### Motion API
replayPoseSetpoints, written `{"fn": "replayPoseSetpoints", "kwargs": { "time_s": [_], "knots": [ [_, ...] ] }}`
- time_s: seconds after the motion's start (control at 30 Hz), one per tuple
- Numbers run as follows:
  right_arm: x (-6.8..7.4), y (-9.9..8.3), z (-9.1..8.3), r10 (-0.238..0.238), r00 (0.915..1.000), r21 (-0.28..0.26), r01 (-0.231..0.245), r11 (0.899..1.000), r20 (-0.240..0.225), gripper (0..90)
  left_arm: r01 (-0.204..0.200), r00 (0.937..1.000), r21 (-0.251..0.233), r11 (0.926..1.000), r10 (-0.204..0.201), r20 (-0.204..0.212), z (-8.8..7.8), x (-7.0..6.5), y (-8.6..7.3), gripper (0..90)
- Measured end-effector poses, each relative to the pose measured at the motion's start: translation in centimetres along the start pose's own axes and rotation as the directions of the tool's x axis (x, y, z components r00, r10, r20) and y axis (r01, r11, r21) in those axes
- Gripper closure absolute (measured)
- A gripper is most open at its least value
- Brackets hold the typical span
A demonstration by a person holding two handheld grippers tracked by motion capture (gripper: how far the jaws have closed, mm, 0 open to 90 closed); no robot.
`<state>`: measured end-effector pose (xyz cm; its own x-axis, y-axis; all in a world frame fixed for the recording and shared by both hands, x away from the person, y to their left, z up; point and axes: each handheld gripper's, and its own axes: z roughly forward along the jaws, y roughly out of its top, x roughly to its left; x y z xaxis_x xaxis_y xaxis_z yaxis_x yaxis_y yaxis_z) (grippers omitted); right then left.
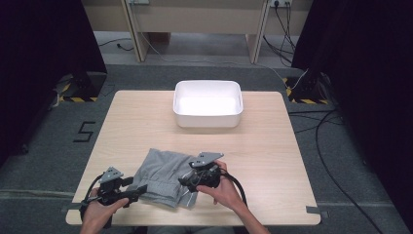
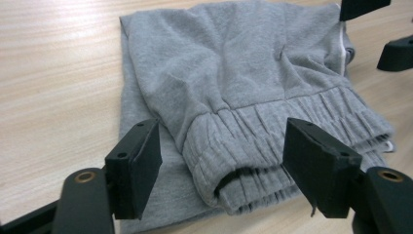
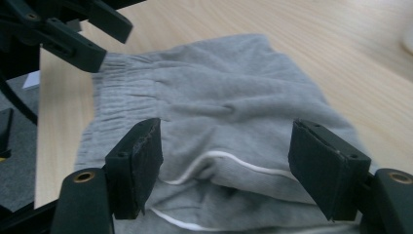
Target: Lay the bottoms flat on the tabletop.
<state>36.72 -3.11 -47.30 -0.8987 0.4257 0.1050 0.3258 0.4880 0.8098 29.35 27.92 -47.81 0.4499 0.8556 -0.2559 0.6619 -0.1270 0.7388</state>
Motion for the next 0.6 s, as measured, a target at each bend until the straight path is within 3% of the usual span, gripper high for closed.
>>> {"fn": "replayPoseSetpoints", "kwargs": {
  "time_s": [0.07, 0.27, 0.43, 0.6],
  "knots": [
    [0.6, 0.1, 0.3, -0.010, 0.9998, 0.006, 0.011, 1.000, -0.019, 29.2, 0.005, 0.9999, -0.002, 1.0000, -0.005, -0.014, -0.1, 0.5, 0.0, 29.9],
    [2.1, 0.3, 1.0, -0.039, 0.9971, 0.006, 0.039, 0.999, -0.066, 29.2, 0.069, 0.9965, -0.040, 0.9968, -0.071, -0.045, -0.8, 2.4, -0.3, 30.9],
    [3.3, 0.4, 1.7, -0.054, 0.9932, 0.009, 0.055, 0.998, -0.103, 29.2, 0.047, 0.9969, 0.007, 0.9989, -0.046, -0.063, 0.7, 2.4, -0.9, 32.1],
    [3.8, 0.1, 2.8, -0.052, 0.9903, 0.028, 0.057, 0.998, -0.129, 28.6, 0.052, 0.9974, -0.004, 0.9986, -0.052, -0.049, 0.9, 2.7, -1.1, 33.5]
  ]
}}
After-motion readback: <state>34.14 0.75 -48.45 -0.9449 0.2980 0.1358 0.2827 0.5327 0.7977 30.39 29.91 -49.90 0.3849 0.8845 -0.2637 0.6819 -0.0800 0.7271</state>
